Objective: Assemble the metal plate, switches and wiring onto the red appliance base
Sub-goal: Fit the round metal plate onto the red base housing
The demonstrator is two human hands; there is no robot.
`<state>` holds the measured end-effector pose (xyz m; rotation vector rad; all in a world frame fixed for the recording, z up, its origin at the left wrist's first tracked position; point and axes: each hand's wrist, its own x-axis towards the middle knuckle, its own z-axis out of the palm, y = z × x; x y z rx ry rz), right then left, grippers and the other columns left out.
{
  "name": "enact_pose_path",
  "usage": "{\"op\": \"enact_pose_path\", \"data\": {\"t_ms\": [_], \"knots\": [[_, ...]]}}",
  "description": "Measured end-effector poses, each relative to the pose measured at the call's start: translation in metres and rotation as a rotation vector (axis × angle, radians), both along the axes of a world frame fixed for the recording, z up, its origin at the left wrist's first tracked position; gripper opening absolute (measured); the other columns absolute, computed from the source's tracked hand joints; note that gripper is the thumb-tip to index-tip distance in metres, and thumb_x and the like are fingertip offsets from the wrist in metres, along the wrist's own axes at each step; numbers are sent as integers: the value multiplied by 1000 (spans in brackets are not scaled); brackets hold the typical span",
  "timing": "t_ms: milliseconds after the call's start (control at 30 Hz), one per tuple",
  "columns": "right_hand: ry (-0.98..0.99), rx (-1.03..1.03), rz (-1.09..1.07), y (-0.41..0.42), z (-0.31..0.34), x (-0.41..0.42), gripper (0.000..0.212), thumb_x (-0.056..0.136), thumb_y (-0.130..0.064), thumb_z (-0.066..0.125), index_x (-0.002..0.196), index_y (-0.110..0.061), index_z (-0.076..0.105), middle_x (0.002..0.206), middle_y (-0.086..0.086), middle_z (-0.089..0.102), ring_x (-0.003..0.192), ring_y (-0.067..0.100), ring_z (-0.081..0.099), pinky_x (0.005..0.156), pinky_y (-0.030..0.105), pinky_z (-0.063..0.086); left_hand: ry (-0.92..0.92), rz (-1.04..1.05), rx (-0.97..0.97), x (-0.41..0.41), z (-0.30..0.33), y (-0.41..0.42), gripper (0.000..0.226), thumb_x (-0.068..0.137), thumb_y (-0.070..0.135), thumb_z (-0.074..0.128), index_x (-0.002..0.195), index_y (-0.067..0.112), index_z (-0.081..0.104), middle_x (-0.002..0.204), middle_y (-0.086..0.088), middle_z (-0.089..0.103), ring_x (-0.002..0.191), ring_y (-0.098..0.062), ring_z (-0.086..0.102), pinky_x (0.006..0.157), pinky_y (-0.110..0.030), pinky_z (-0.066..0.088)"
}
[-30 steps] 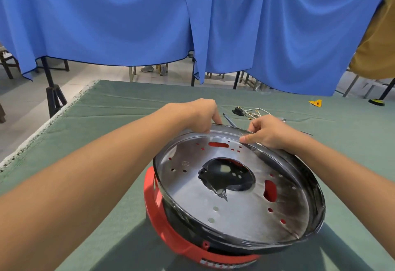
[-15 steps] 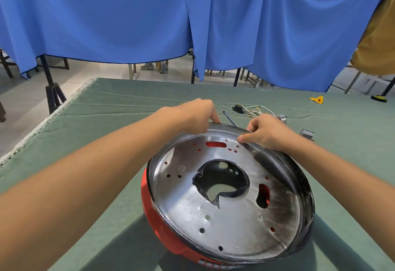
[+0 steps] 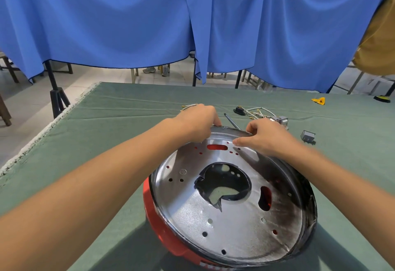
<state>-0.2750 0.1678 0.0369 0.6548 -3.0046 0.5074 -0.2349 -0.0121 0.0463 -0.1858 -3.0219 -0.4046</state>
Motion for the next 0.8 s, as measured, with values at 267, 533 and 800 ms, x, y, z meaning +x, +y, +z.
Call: {"op": "enact_pose_path", "data": {"t_ms": [267,533,800], "knots": [[-106,35,144,-3,0,4,52,67,-62,73,101,-29,50,88,-14,55,79,4,53,66,29,44,-11,-6,0,4,-1,2,52,85,-7,49,122,25,65,109,-8,70,91,-31,62,77,-40,55],[-192,30,114,-2,-2,0,60,62,-65,75,103,-26,55,97,-6,62,88,14,59,84,37,51,8,34,23,6,-4,2,55,85,-6,50,127,27,62,112,-9,67,91,-31,62,79,-42,56],[-189,30,77,-2,-5,0,61,61,-67,75,102,-28,55,92,-9,61,85,14,59,83,38,52,12,39,38,11,-3,5,54,87,-5,49,125,30,63,105,-9,69,87,-30,61,76,-40,55]]}}
